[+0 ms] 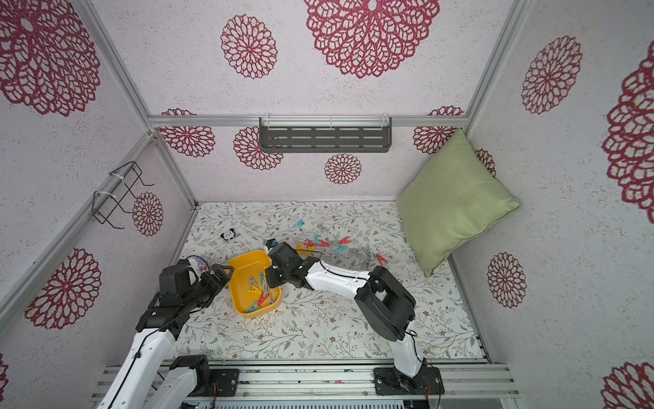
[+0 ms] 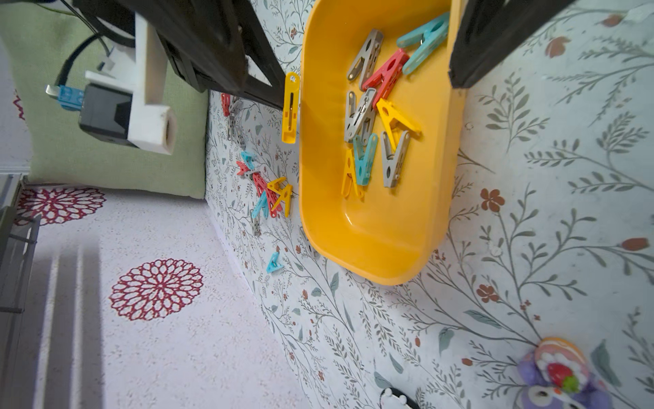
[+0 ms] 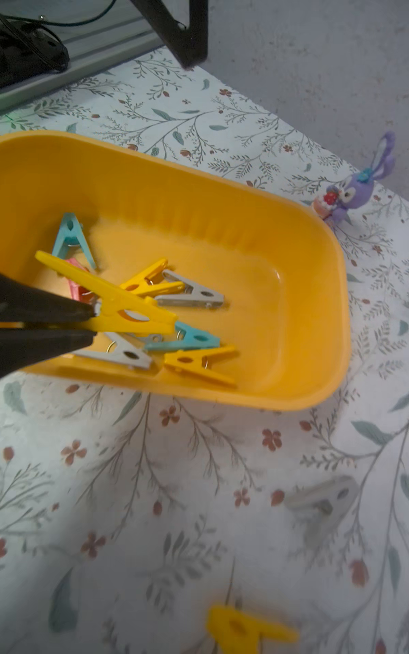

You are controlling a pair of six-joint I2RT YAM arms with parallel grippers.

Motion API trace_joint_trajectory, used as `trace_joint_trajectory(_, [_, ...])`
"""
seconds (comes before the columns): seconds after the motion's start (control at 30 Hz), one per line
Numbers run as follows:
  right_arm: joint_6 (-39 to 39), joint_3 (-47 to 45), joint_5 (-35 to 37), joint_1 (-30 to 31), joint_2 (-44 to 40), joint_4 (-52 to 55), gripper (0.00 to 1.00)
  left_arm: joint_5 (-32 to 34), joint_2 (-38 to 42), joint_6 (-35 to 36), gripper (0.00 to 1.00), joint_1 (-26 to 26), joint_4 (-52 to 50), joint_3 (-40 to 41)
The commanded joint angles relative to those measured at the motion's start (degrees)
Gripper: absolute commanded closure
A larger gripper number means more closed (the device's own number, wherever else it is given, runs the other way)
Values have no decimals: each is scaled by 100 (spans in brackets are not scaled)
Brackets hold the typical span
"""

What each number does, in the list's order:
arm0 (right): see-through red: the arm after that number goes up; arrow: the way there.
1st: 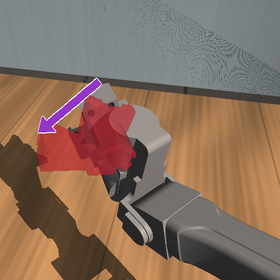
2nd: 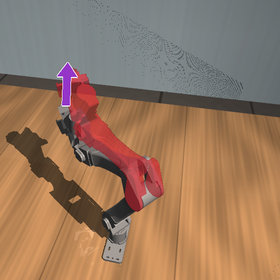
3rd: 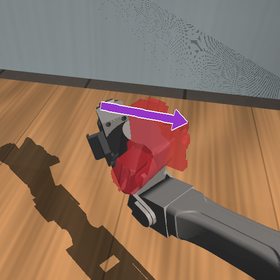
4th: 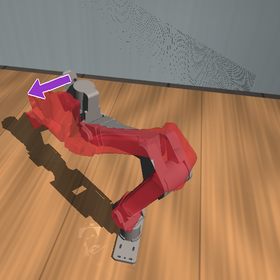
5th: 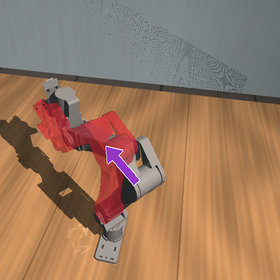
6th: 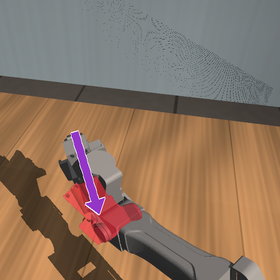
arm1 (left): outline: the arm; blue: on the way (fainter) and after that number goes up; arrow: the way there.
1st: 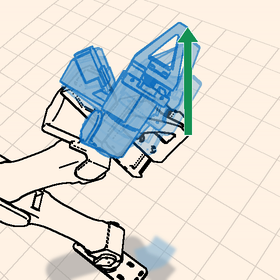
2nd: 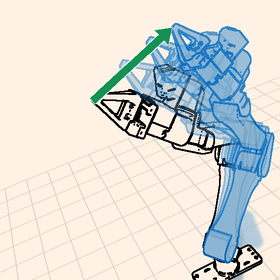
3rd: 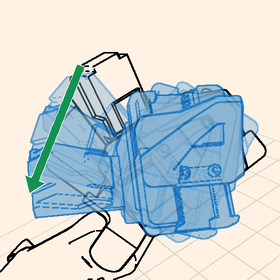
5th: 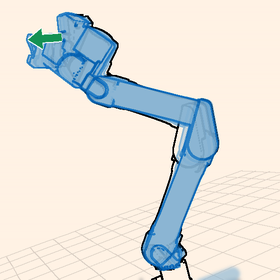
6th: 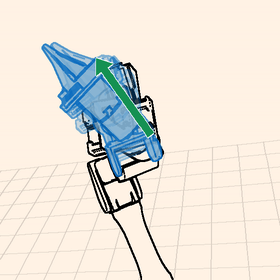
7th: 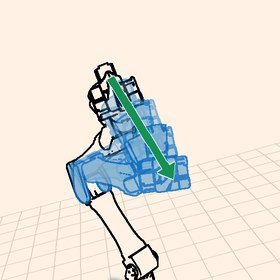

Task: Put the clothespins into the storage box
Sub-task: Place the clothespin in the storage box.

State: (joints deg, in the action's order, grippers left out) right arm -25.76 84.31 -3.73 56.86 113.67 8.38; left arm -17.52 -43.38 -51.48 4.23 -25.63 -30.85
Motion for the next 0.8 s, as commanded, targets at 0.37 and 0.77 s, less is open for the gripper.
trace_joint_trajectory(0.37, [374, 661, 51, 143, 105, 240, 60, -473, 272, -83, 3, 316, -110, 57])
trace_joint_trajectory(0.77, [327, -762, 511, -809, -1239, -196, 55, 1, -357, -270, 3, -818, 320, -277])
